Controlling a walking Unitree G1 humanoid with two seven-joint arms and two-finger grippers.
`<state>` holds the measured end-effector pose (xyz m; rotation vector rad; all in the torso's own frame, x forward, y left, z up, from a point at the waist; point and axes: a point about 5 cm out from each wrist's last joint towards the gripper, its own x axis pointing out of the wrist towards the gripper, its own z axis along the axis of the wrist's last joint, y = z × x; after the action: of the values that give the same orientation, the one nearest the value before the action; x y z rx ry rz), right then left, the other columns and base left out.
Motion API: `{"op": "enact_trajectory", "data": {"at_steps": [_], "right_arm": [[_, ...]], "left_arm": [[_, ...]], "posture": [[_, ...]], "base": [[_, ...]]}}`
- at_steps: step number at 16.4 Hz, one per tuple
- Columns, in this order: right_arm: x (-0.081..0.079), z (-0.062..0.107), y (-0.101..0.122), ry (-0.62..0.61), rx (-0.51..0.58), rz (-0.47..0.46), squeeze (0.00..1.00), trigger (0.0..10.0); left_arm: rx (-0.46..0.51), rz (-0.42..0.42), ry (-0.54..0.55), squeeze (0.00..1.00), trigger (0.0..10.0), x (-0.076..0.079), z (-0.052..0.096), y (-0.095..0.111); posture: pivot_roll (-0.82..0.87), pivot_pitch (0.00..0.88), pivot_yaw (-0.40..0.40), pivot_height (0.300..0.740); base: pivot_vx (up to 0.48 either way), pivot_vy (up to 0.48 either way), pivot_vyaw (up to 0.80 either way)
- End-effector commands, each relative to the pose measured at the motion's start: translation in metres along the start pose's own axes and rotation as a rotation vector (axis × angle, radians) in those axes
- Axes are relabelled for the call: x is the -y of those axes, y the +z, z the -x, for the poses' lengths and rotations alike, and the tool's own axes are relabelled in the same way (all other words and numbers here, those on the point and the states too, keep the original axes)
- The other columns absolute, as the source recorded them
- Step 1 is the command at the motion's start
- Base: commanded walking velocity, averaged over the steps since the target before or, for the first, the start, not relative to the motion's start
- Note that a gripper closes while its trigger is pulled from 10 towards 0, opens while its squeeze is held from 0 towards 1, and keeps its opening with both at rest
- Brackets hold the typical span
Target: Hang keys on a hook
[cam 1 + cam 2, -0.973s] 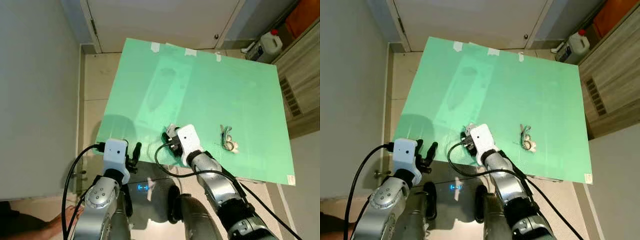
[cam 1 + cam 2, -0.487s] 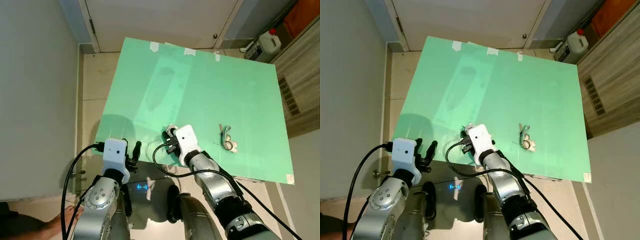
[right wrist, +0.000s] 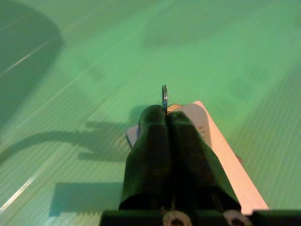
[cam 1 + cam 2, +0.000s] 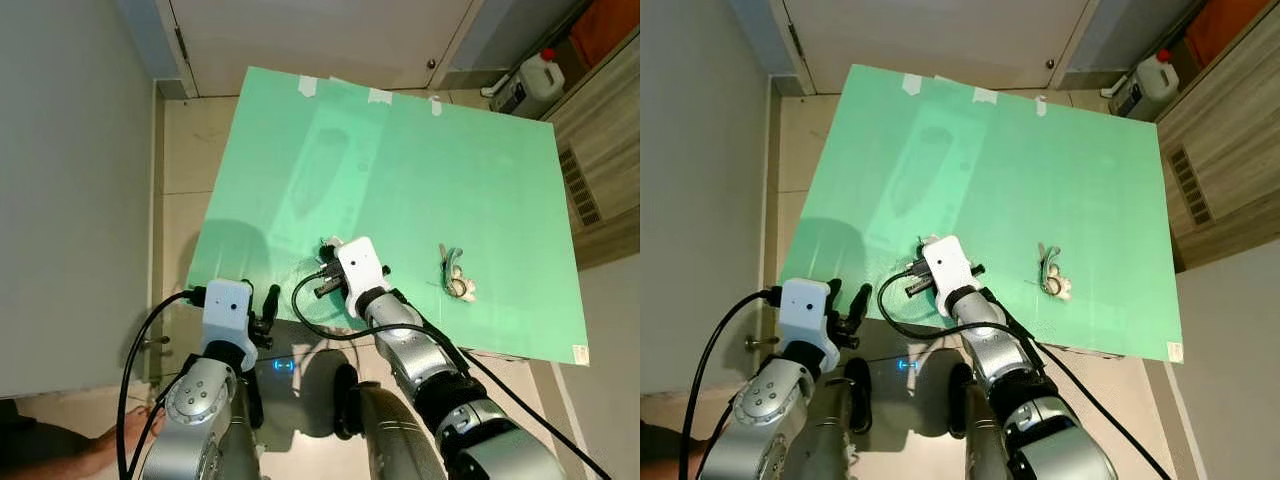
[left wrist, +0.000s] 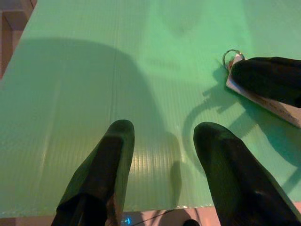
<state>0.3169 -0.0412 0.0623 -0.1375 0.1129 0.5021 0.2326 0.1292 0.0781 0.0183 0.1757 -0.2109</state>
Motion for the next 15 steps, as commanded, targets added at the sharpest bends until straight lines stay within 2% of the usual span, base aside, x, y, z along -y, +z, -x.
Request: {"op": "enact_trajectory", "data": {"at_steps": [1, 2, 3, 4, 5, 12, 13, 14, 15], "right_arm": [[-0.001, 0.005, -0.012, 0.003, -0.042, 0.001, 0.00, 0.0], [-0.002, 0.005, -0.011, 0.011, -0.035, 0.006, 0.00, 0.0], [-0.001, 0.005, -0.010, 0.016, -0.027, 0.019, 0.00, 4.2], [-0.002, 0.005, -0.008, 0.028, -0.010, 0.040, 0.89, 10.0], [-0.003, 0.006, -0.008, 0.041, -0.004, 0.040, 1.00, 10.0], [-0.007, -0.004, 0.007, 0.039, 0.036, 0.045, 1.00, 10.0], [-0.007, -0.005, 0.009, 0.036, 0.036, 0.050, 0.26, 10.0], [-0.008, -0.007, 0.010, 0.034, 0.036, 0.051, 0.00, 10.0], [-0.011, -0.009, 0.012, 0.033, 0.034, 0.051, 0.00, 10.0]], "left_arm": [[-0.025, -0.006, -0.004, 0.00, 10.0, 0.004, 0.004, -0.005], [-0.024, -0.005, -0.005, 0.00, 10.0, 0.004, 0.004, -0.004], [-0.024, -0.004, -0.006, 0.00, 10.0, 0.005, 0.004, -0.004], [-0.024, -0.004, -0.008, 0.00, 10.0, 0.005, 0.003, -0.004], [-0.025, -0.004, -0.009, 0.00, 10.0, 0.006, 0.003, -0.004], [-0.018, 0.003, -0.019, 0.00, 10.0, 0.009, 0.002, -0.002], [-0.016, 0.003, -0.019, 0.00, 10.0, 0.010, 0.002, -0.001], [-0.014, 0.004, -0.019, 0.00, 10.0, 0.010, 0.002, -0.001], [-0.014, 0.006, -0.019, 0.00, 10.0, 0.010, 0.002, -0.001]], "posture": [[0.21, 0.409, -0.107, 0.740], [0.20, 0.408, -0.107, 0.740], [0.20, 0.408, -0.108, 0.740], [0.20, 0.407, -0.108, 0.740], [0.19, 0.407, -0.107, 0.740], [0.20, 0.410, -0.110, 0.740], [0.20, 0.410, -0.111, 0.740], [0.20, 0.412, -0.111, 0.740], [0.20, 0.412, -0.111, 0.740]], "base": [[0.000, 0.000, 0.00], [0.000, 0.000, 0.00], [0.000, 0.000, 0.00], [0.000, 0.000, 0.00], [0.000, 0.000, 0.00], [0.000, 0.000, 0.00], [0.000, 0.000, 0.00], [0.000, 0.000, 0.00], [0.000, 0.000, 0.00]]}}
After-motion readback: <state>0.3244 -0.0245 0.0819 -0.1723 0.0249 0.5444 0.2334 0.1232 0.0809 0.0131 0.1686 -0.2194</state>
